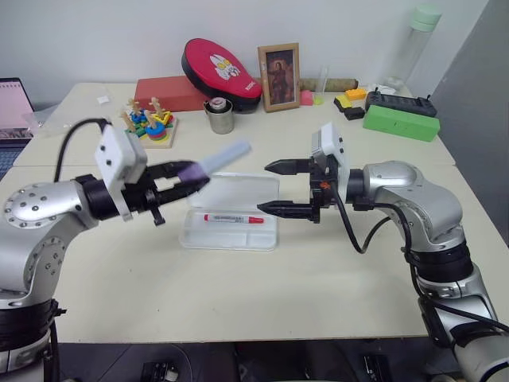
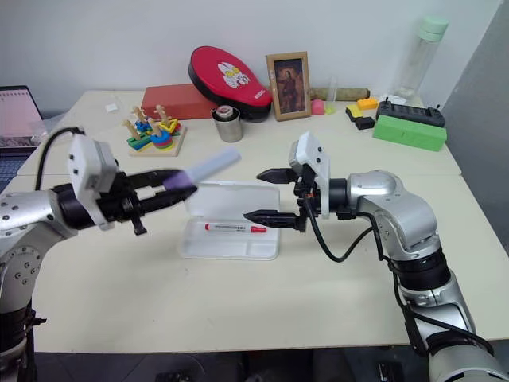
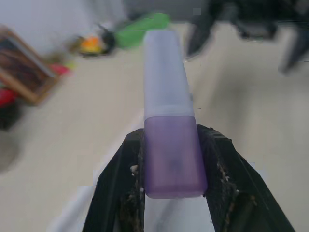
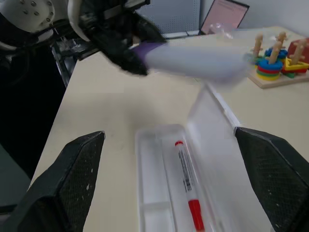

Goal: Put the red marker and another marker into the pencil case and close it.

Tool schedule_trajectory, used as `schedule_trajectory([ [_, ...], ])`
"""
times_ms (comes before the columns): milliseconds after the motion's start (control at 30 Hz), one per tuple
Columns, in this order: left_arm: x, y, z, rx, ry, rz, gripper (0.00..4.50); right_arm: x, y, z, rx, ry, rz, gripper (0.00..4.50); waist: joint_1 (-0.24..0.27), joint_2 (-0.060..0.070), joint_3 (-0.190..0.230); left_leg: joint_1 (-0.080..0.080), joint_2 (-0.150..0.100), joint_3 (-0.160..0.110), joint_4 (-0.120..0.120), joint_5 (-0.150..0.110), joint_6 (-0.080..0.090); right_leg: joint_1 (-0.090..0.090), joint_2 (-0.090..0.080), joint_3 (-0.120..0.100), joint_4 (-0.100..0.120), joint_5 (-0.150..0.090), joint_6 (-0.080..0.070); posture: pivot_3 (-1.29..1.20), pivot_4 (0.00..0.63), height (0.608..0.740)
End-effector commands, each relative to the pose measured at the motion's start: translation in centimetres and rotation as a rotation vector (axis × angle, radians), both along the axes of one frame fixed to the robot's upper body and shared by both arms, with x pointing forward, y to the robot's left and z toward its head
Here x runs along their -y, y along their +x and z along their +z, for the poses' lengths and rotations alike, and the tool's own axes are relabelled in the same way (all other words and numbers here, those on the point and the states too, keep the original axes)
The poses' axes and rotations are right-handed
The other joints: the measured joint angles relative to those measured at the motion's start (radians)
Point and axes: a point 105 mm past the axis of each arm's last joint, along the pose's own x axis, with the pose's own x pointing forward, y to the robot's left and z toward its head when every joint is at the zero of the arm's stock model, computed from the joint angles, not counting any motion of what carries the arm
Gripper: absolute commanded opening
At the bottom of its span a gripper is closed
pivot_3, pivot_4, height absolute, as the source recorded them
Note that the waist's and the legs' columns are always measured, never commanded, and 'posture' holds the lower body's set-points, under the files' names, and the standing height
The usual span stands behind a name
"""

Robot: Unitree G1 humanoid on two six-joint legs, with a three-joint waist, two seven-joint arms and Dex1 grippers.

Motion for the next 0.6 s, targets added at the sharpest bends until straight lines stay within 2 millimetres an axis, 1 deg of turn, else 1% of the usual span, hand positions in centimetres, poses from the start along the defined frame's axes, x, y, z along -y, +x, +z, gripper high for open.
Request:
schedule_trajectory([
  [33,-0.6,0.1,-2.0,-0.049,0.142,-0.097,1.20,0.2,-0.3,-0.2,0.034,-0.029,0.005,4.50,0.002,0.000,0.000,0.000,0.000,0.000,0.000,0.000,0.000,0.000,0.000,0.000,0.000,-0.001,0.002,0.00,0.150,0.740],
  [100,-1.3,1.0,-3.3,-0.036,0.249,-0.136,1.20,0.1,-0.4,-0.4,0.033,-0.029,0.004,4.50,0.006,0.000,0.000,0.000,0.000,0.001,0.000,0.000,0.000,0.000,0.000,0.001,0.000,-0.002,0.004,0.00,0.150,0.740],
  [233,-1.2,2.2,-3.9,-0.054,0.257,-0.192,1.20,0.1,-0.3,-0.5,0.039,-0.033,-0.017,4.50,0.009,0.000,0.000,-0.001,0.000,0.001,0.000,0.000,0.000,-0.001,0.000,0.001,-0.001,-0.002,0.004,0.00,0.150,0.740],
  [333,-1.7,3.0,-4.9,-0.060,0.325,-0.215,1.20,0.2,-0.3,-0.7,0.041,-0.039,-0.032,4.50,0.009,0.000,0.000,-0.002,0.000,0.001,0.000,0.000,0.000,-0.001,0.000,0.001,-0.001,-0.002,0.004,0.00,0.150,0.740],
  [533,-2.1,3.4,-6.0,-0.100,0.377,-0.248,1.20,0.5,-0.6,-1.0,0.037,-0.041,-0.053,4.50,0.009,0.000,0.000,-0.002,0.000,0.001,0.000,0.000,0.000,-0.001,0.000,0.000,-0.001,-0.002,0.003,0.00,0.150,0.740],
  [600,-2.3,3.8,-6.5,-0.082,0.417,-0.247,1.20,0.6,-0.6,-1.1,0.037,-0.042,-0.061,4.50,0.009,0.000,0.000,-0.002,0.000,0.000,0.000,0.000,0.000,-0.001,0.000,0.000,-0.001,-0.002,0.003,0.00,0.150,0.740],
])
